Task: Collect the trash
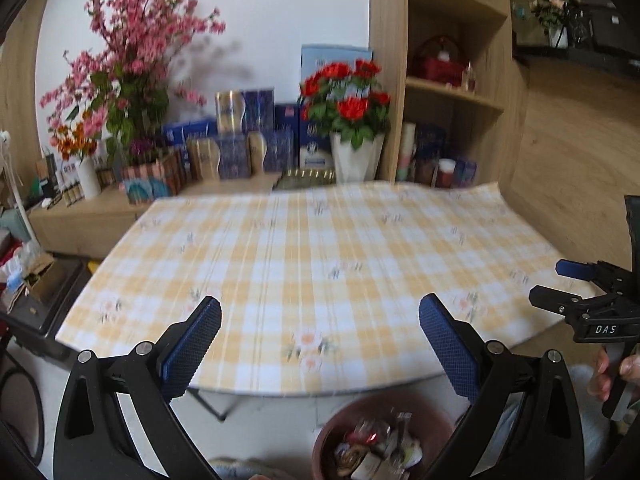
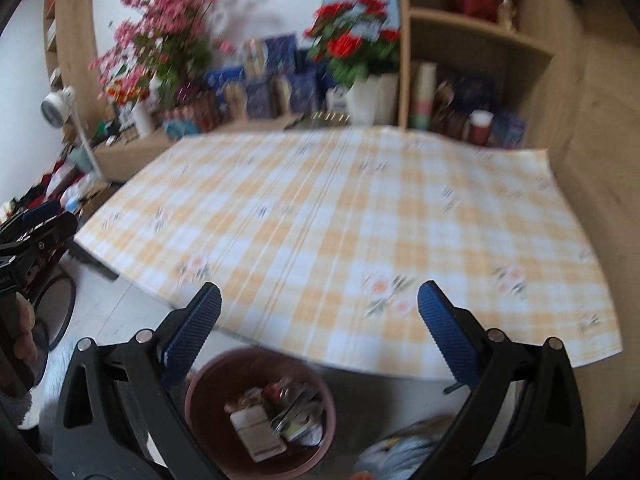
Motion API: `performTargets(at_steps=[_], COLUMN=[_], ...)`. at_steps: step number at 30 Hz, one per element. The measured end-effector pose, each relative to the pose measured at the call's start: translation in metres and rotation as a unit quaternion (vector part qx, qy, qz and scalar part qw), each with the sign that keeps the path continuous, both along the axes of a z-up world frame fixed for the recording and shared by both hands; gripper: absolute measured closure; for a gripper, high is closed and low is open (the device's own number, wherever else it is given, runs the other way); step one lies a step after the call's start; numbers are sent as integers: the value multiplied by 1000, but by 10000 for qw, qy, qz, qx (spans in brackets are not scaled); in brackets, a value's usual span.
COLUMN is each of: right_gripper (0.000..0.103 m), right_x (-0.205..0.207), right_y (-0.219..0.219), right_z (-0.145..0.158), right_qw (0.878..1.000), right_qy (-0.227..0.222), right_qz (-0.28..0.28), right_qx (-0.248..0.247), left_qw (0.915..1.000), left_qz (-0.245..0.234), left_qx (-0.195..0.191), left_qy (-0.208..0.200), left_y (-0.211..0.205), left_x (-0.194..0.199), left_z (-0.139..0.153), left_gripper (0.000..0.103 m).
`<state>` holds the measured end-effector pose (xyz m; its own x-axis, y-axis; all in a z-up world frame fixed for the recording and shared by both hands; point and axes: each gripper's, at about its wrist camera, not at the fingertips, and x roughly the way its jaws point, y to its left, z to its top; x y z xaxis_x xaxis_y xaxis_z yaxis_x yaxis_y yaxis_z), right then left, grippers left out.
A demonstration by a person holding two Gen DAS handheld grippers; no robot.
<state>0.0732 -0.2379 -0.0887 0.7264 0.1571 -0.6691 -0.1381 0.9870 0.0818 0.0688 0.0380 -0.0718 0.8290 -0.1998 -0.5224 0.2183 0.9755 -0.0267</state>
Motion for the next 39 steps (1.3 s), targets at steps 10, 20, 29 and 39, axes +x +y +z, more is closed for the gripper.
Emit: performTargets(at_steps=[10,20,29,39], right_gripper=[6,6,6,6], right_x=[-13,-20,-28,-30], right_y=[-38,-34,-21,-19], right_z=[64,73,86,90], right_qw=[9963,9960,9954,9951], right_qy=[-690,-769,-896,-934], right_qz=[-497,-455,-322,-313], right_qx=[-83,-99,-107,-109], left_qw=[9984,9977,9963,9958], left_qz=[-219,-170,-58,37], left_qx=[-14,-103,-20,52], left_qy=[-523,-641,-862,-910], left_y=[-26,-25,-23,-23], left_x=[2,-6,-17,-22], left_z=[45,57,71,76], left_gripper=[6,6,6,6])
